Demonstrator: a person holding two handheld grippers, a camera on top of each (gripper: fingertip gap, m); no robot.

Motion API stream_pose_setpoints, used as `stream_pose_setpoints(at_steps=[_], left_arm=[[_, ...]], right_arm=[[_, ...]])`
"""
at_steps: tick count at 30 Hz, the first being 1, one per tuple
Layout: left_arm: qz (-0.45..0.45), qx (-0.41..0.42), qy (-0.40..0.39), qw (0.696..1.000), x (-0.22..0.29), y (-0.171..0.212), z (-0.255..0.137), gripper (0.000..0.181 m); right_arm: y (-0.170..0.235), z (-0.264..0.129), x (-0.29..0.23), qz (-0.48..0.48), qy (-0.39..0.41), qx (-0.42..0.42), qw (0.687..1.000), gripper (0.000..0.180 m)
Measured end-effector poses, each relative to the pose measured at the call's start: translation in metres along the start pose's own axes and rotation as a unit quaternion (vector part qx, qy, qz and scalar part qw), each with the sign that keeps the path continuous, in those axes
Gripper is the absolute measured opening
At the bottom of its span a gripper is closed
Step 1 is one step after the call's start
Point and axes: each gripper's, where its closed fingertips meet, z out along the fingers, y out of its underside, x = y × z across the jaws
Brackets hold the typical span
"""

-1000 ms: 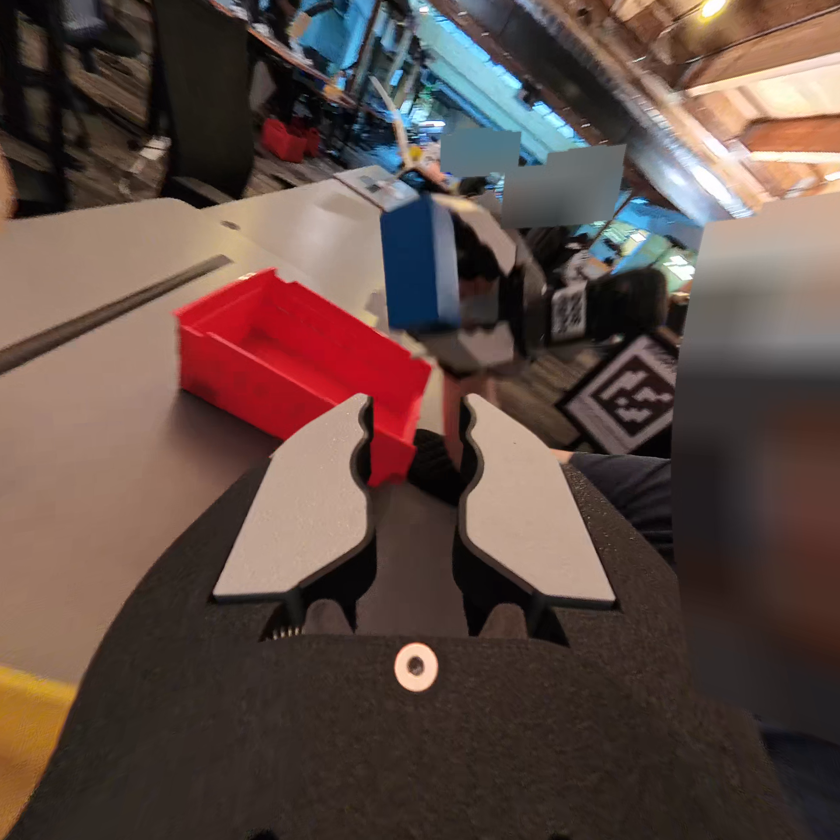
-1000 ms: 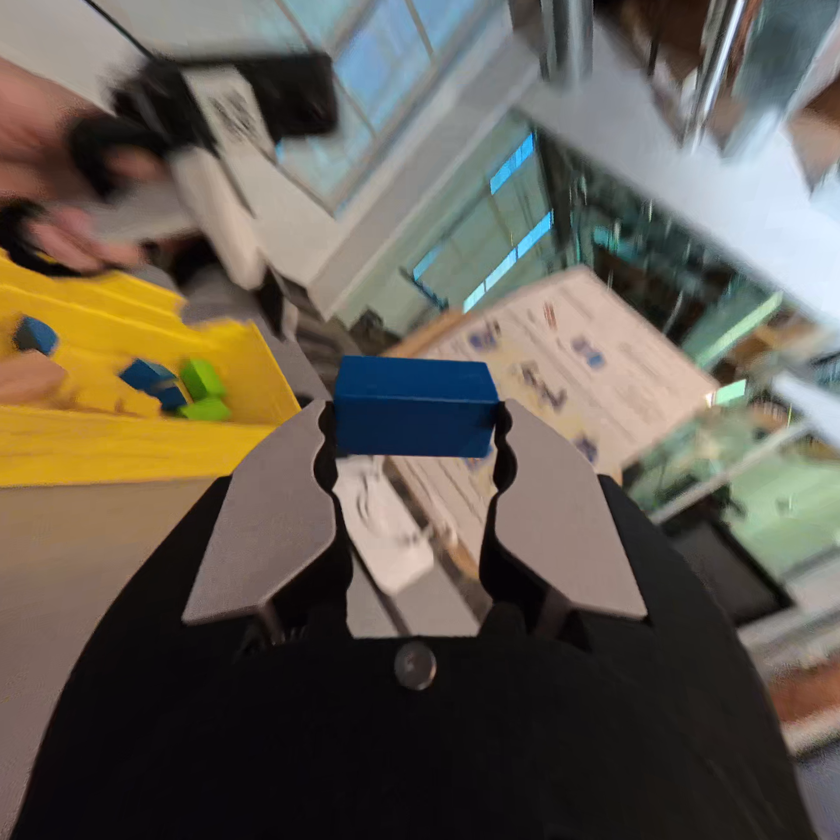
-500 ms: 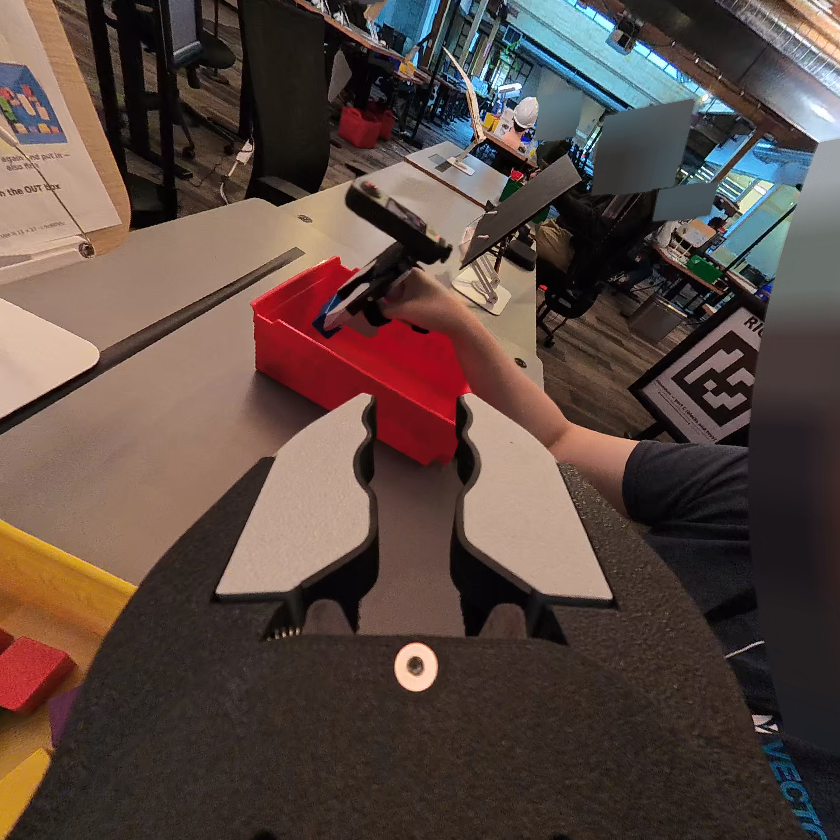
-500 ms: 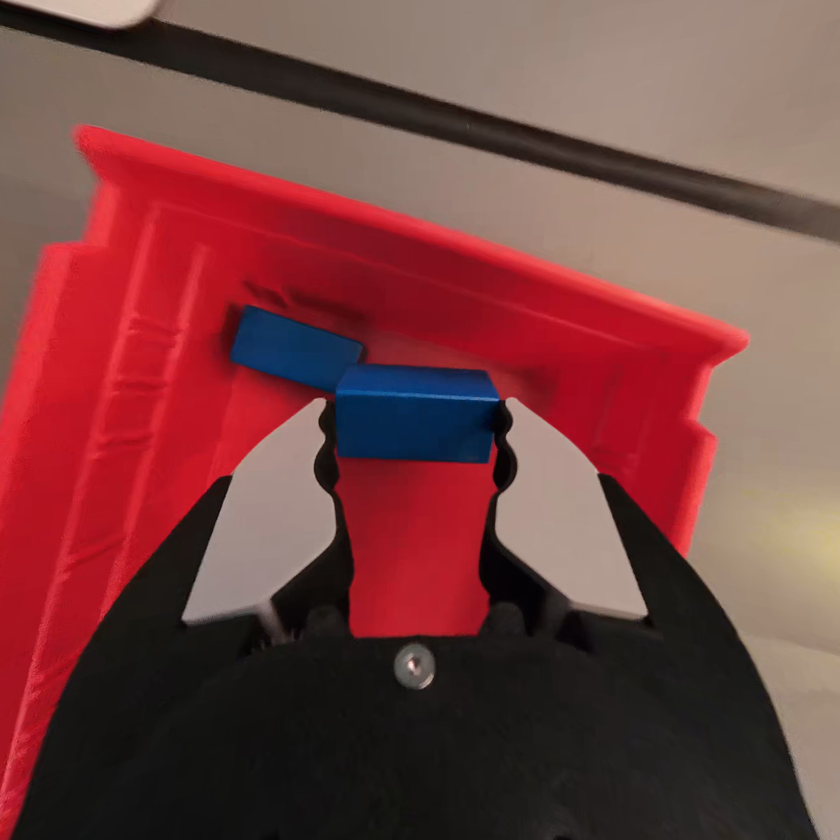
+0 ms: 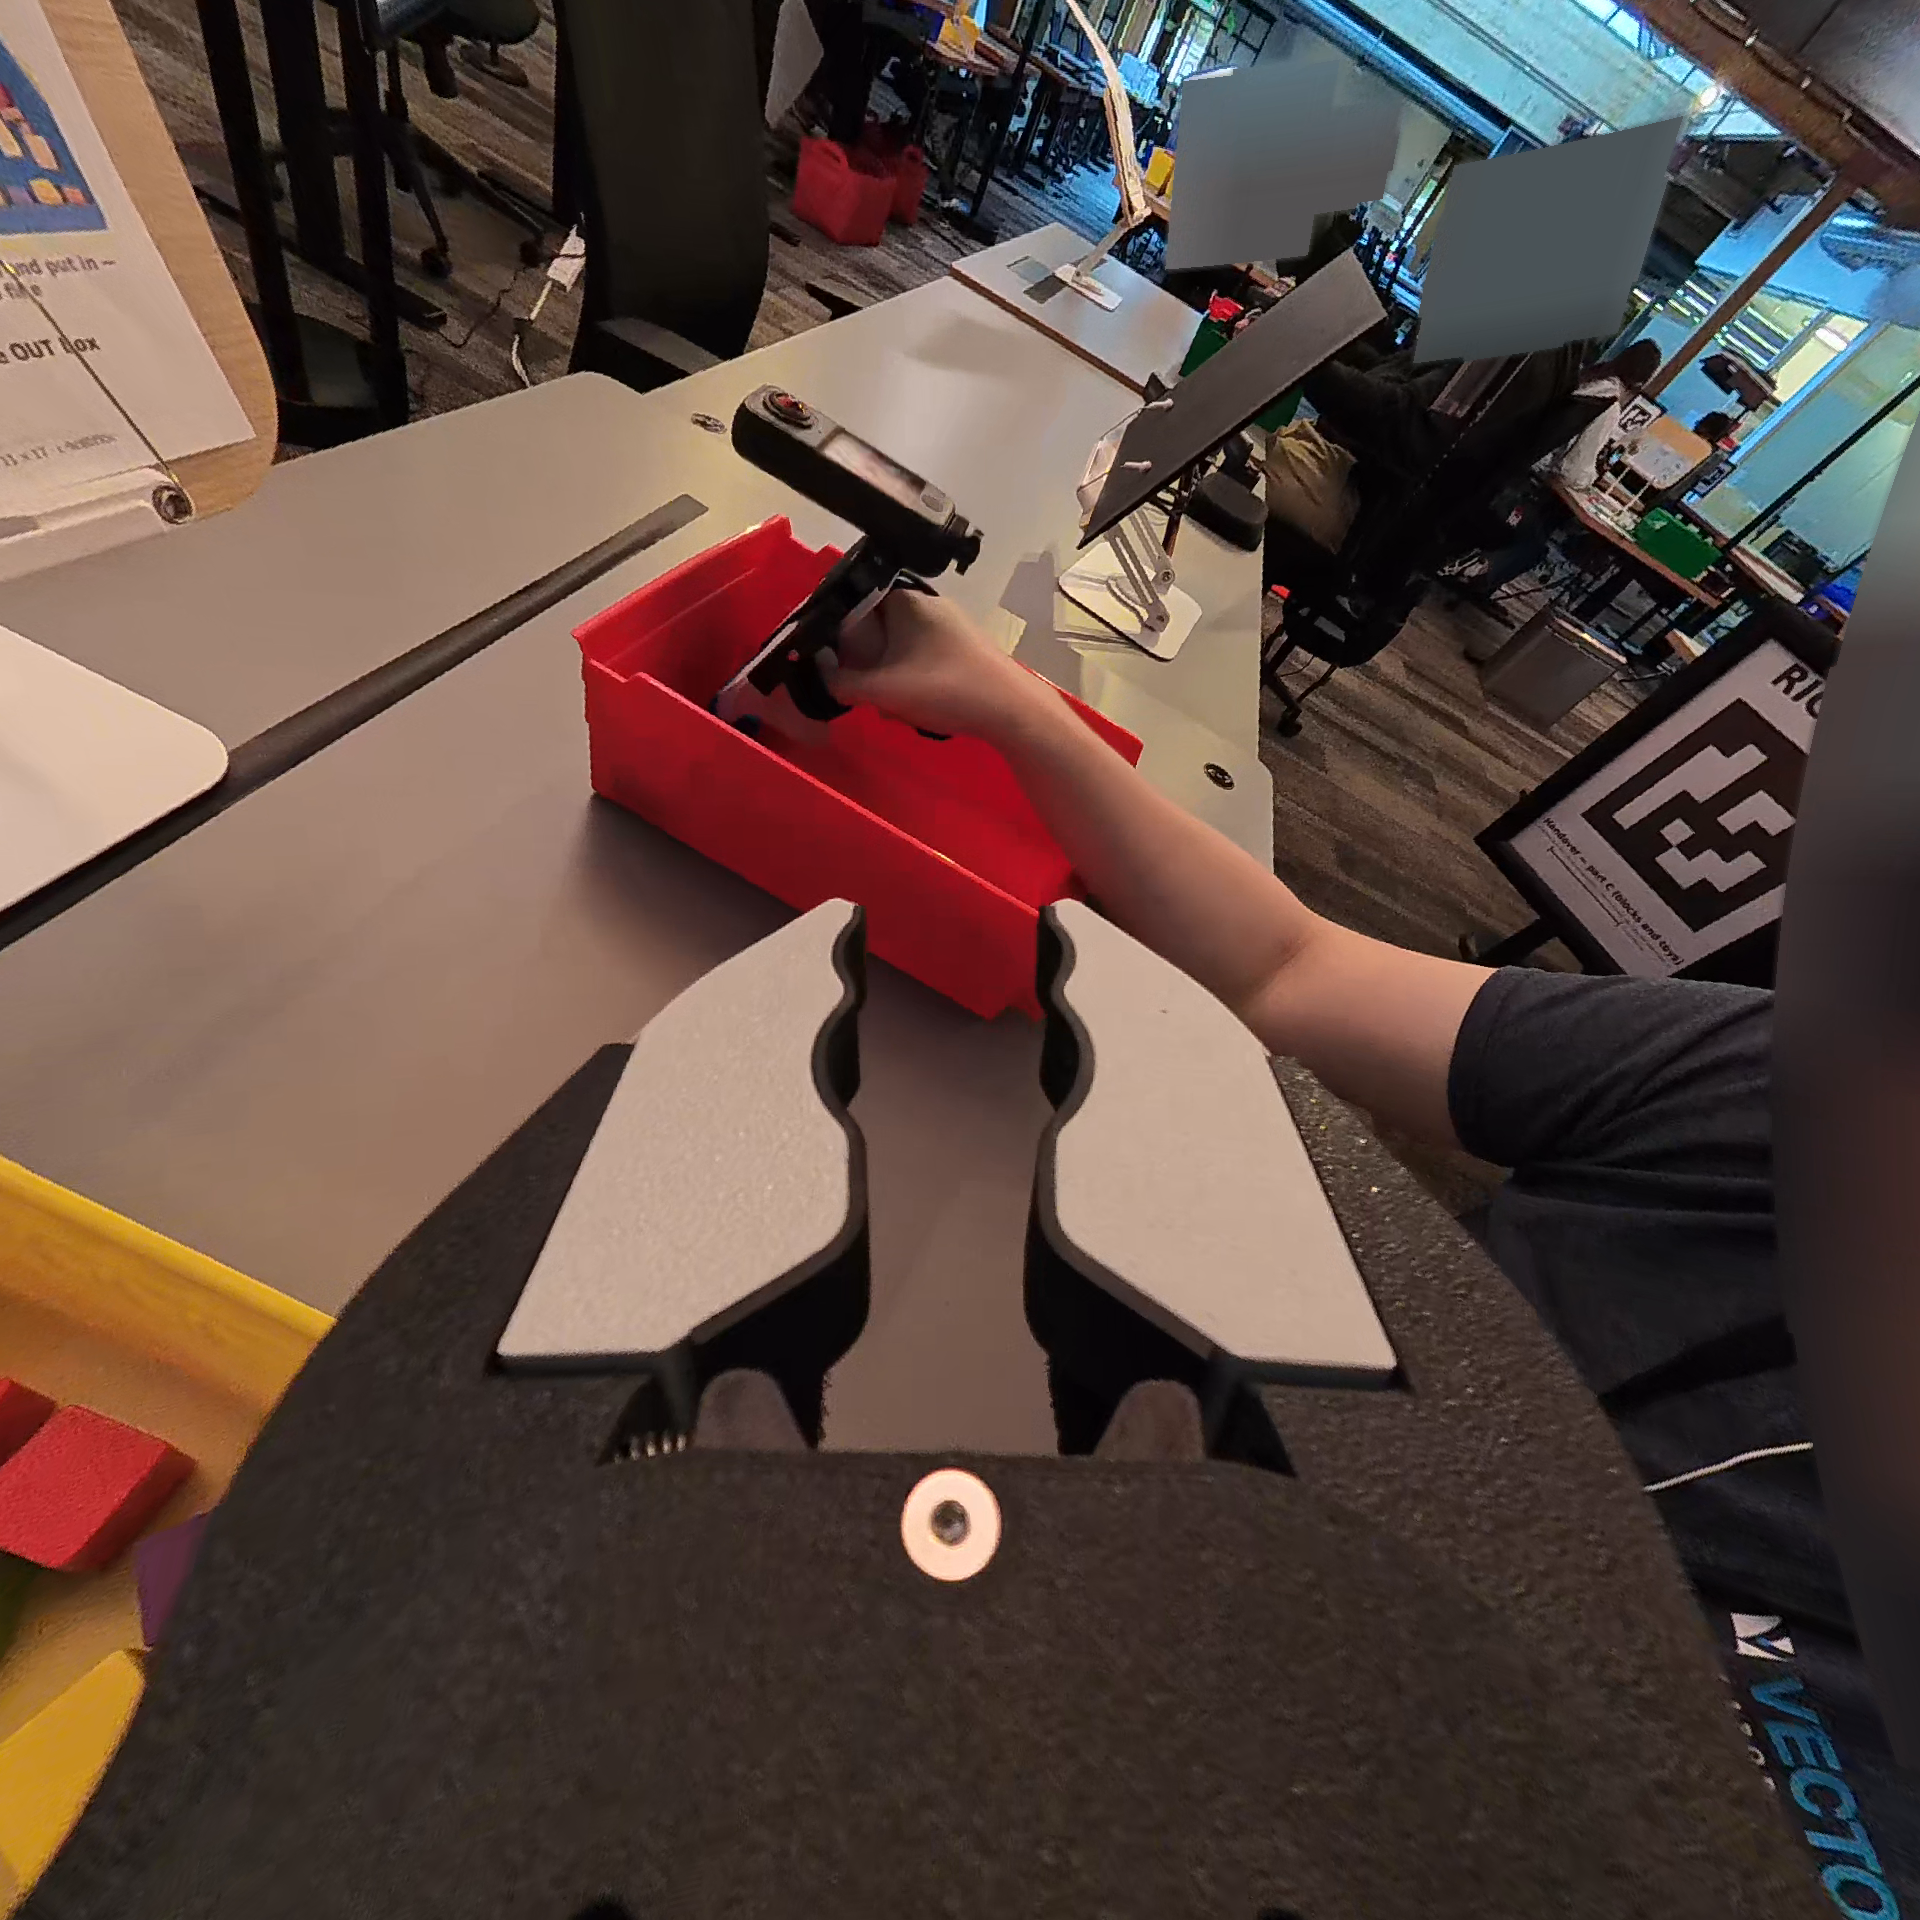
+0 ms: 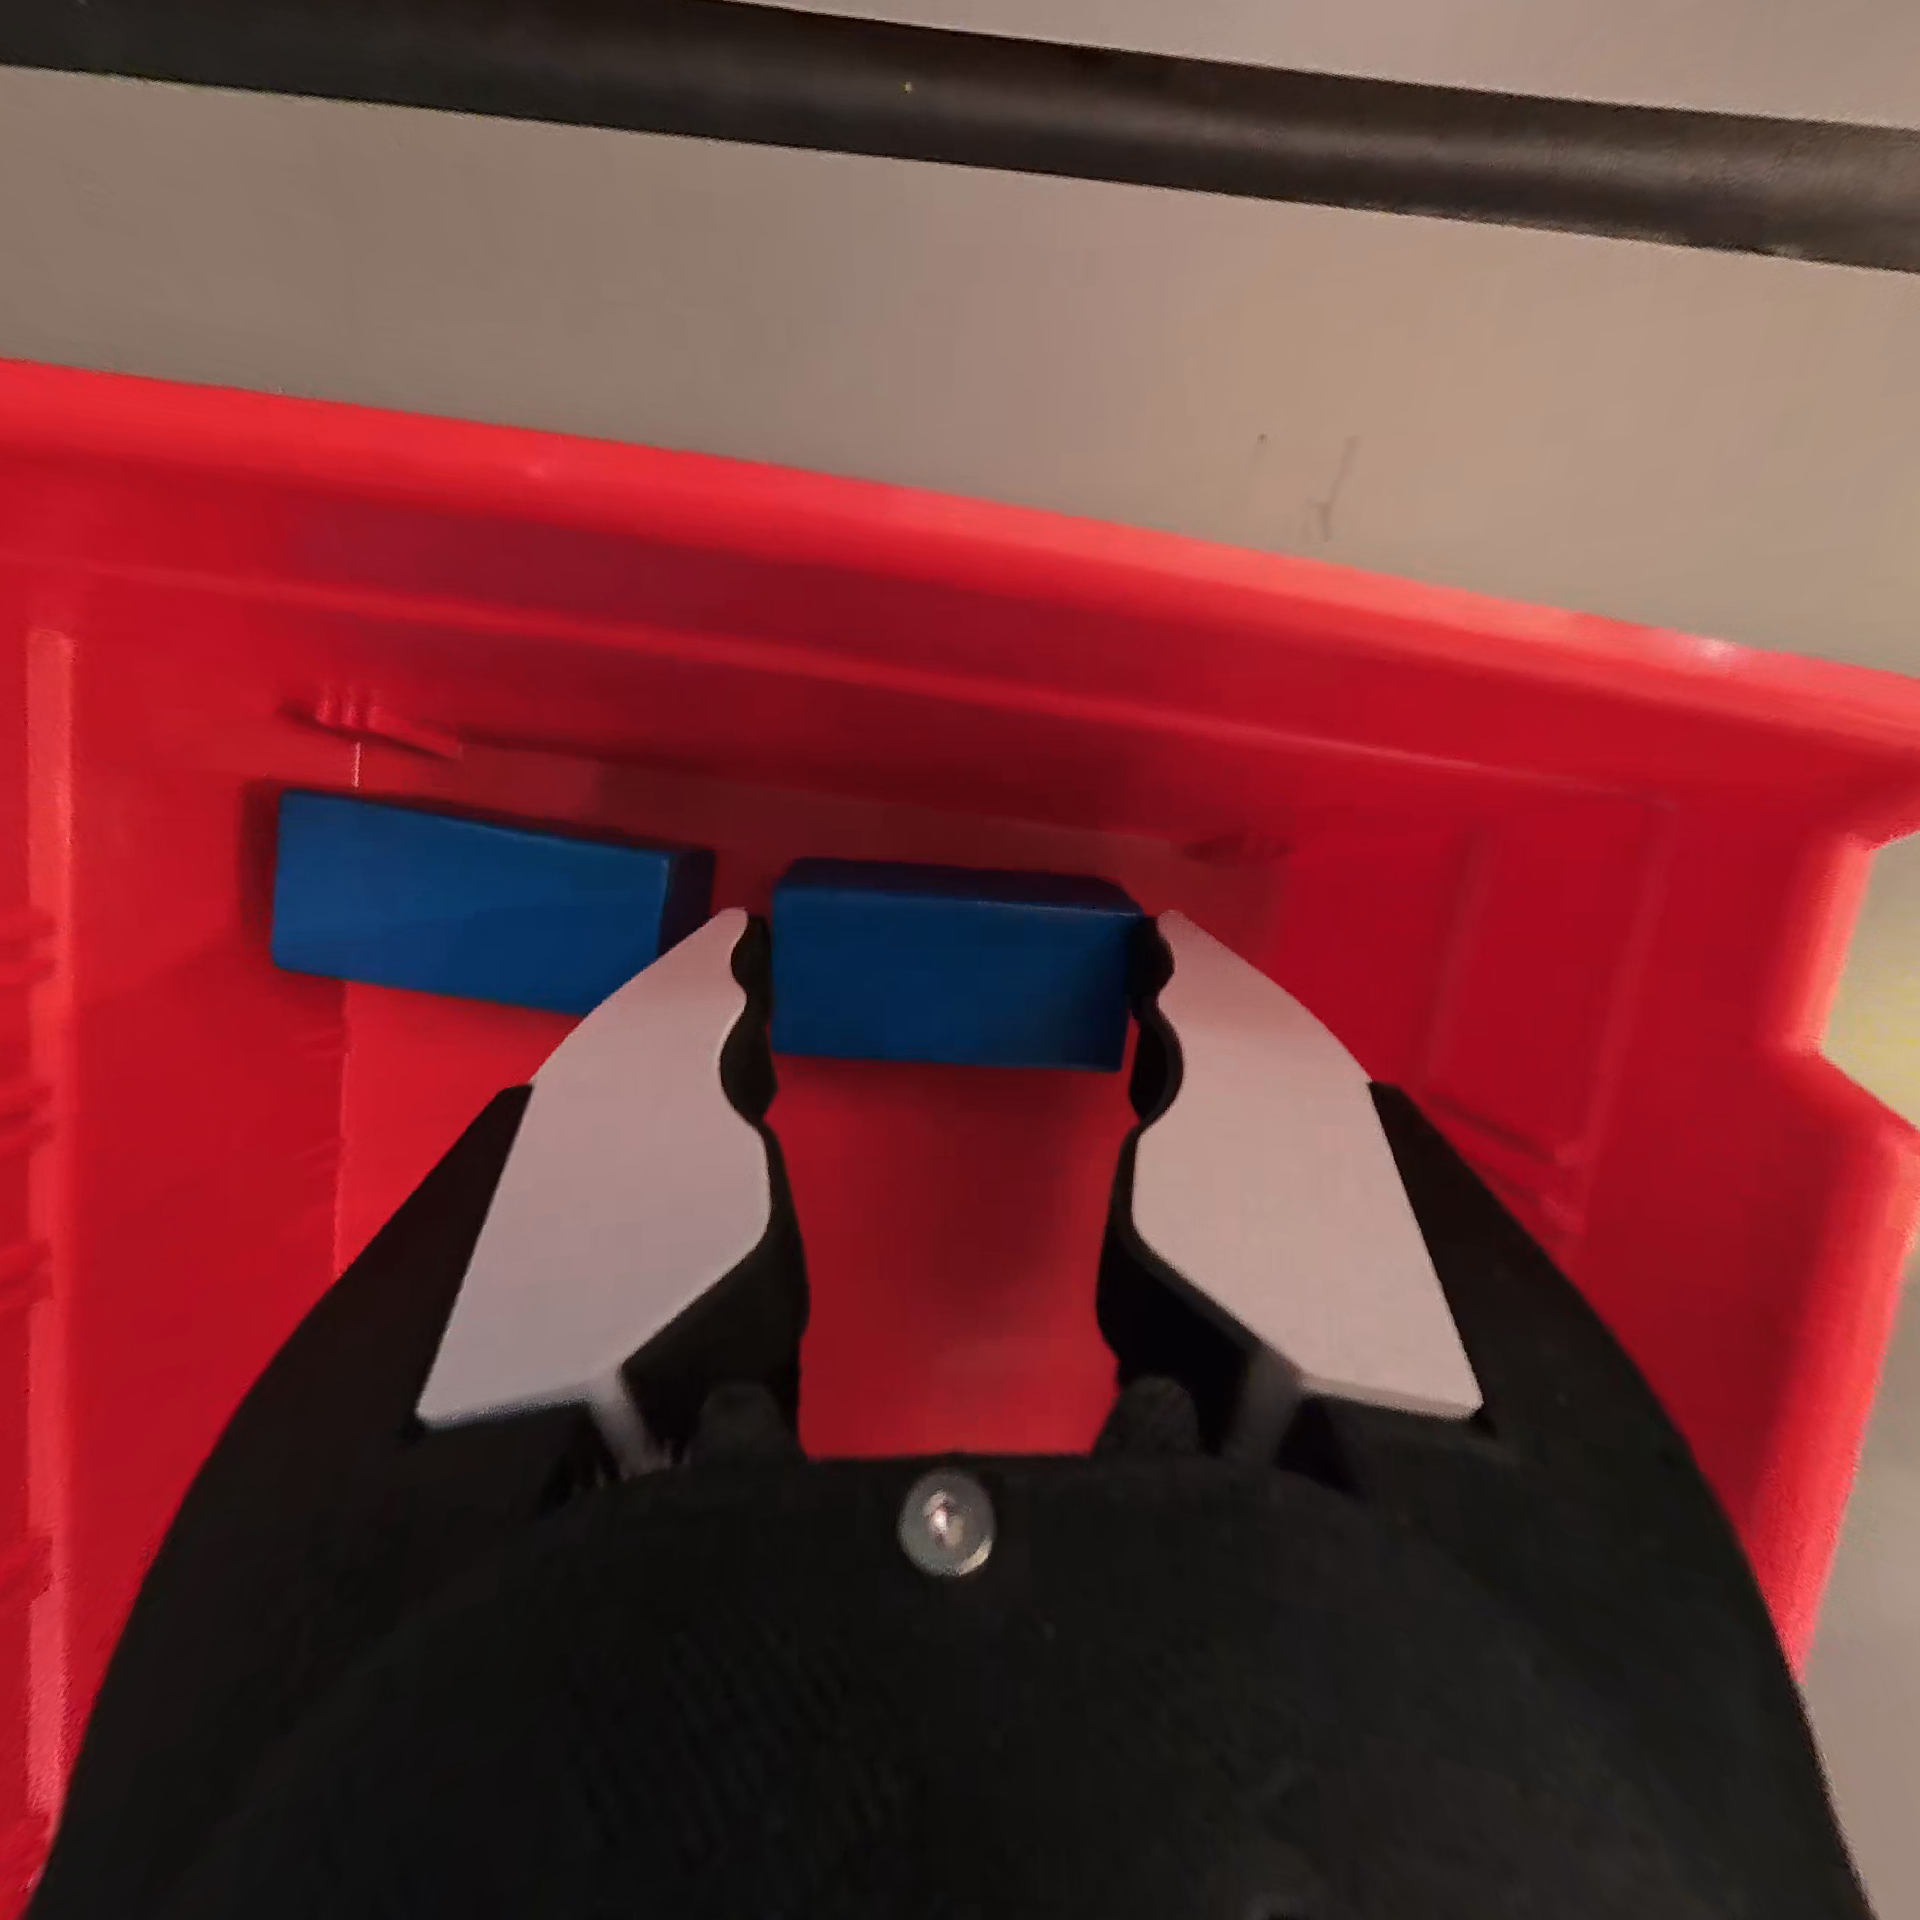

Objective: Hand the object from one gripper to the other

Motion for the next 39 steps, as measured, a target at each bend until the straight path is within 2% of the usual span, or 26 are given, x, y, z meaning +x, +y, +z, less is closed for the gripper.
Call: stream_pose_setpoints(at_steps=[9, 13, 17, 19, 22, 24, 27, 30, 32, 36, 39], left_arm=[[-0.01, -0.005, -0.012, 1.0, -0.007, 0.002, -0.002, 0.03], [-0.007, -0.008, -0.033, 0.999, -0.016, 0.003, -0.011, 0.03], [0.0, -0.031, -0.116, 0.993, -0.045, 0.011, -0.036, 0.03], [0.005, -0.063, -0.196, 0.979, -0.072, 0.024, -0.058, 0.031], [0.003, -0.138, -0.316, 0.939, -0.117, 0.053, -0.098, 0.03], [-0.017, -0.19, -0.352, 0.916, -0.138, 0.077, -0.114, 0.031], [-0.094, -0.242, -0.339, 0.904, -0.153, 0.11, -0.114, 0.031], [-0.156, -0.261, -0.302, 0.903, -0.159, 0.128, -0.095, 0.028], [-0.16, -0.288, -0.298, 0.896, -0.167, 0.14, -0.084, 0.025], [-0.17, -0.346, -0.334, 0.86, -0.192, 0.167, -0.078, 0.025], [-0.178, -0.377, -0.346, 0.841, -0.203, 0.181, -0.075, 0.034]], right_arm=[[-0.006, 0.002, -0.003, 0.0, -0.013, 0.016, 1.0, 0.068], [-0.013, -0.011, -0.004, -0.004, -0.019, 0.037, 0.999, 0.066], [-0.017, -0.031, -0.007, -0.023, -0.019, 0.049, 0.998, 0.066], [-0.022, -0.045, -0.012, -0.033, -0.028, 0.066, 0.997, 0.066], [-0.032, -0.069, -0.023, -0.045, -0.048, 0.099, 0.993, 0.066], [-0.037, -0.084, -0.029, -0.053, -0.057, 0.119, 0.99, 0.066], [-0.04, -0.1, -0.036, -0.064, -0.062, 0.138, 0.987, 0.066], [-0.041, -0.109, -0.041, -0.071, -0.069, 0.147, 0.984, 0.066], [-0.04, -0.11, -0.043, -0.074, -0.073, 0.147, 0.984, 0.066], [-0.037, -0.107, -0.046, -0.081, -0.081, 0.138, 0.984, 0.066], [-0.036, -0.104, -0.048, -0.089, -0.083, 0.132, 0.984, 0.066]])
